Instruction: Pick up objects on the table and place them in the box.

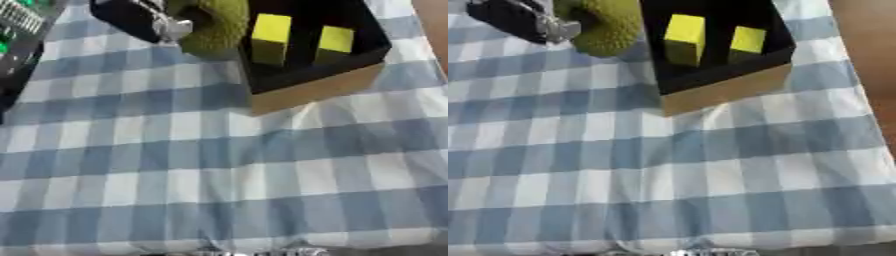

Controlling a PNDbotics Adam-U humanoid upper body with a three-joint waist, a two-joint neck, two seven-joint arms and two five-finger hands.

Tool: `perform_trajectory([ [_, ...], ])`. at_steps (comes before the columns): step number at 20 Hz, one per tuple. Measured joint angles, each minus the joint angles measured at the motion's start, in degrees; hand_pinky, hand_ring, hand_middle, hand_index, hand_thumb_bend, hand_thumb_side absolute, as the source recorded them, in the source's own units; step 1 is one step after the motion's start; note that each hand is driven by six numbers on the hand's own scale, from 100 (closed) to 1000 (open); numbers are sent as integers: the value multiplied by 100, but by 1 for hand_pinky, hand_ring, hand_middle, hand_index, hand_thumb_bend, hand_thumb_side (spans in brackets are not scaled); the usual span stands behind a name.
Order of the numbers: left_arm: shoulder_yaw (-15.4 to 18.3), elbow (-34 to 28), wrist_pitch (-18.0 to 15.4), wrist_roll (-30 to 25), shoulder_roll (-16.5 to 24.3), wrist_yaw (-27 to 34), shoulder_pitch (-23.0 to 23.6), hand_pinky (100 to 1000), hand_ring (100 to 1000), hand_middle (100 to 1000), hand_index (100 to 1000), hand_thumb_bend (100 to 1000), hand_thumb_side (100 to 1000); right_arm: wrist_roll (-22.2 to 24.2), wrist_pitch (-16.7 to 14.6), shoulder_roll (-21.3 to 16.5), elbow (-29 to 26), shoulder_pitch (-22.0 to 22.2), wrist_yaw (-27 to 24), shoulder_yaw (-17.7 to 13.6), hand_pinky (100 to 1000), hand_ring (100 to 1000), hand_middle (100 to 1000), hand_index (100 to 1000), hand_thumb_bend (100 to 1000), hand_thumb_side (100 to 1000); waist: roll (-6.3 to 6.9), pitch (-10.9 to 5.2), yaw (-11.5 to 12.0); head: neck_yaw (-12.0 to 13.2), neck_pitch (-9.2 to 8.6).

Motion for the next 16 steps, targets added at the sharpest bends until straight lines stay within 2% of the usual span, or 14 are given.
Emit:
perform_trajectory([
  [3,166,661,-221,124,-358,-141,-264,736,679,589,541,100,262,4,-3,-31,0,-25,-25,1,930,1000,406,884,100,470,0,0,-18,132,-78],
  [8,459,1685,-540,409,-950,-747,-585,736,676,588,545,100,265,29,-28,-39,0,-105,-70,17,930,1000,407,884,100,470,0,0,-123,255,-201],
  [16,867,2940,-874,940,-1625,-1747,-752,740,680,594,587,100,262,74,-69,-54,0,-185,-130,58,930,1000,407,885,100,470,0,0,-272,368,-383],
])
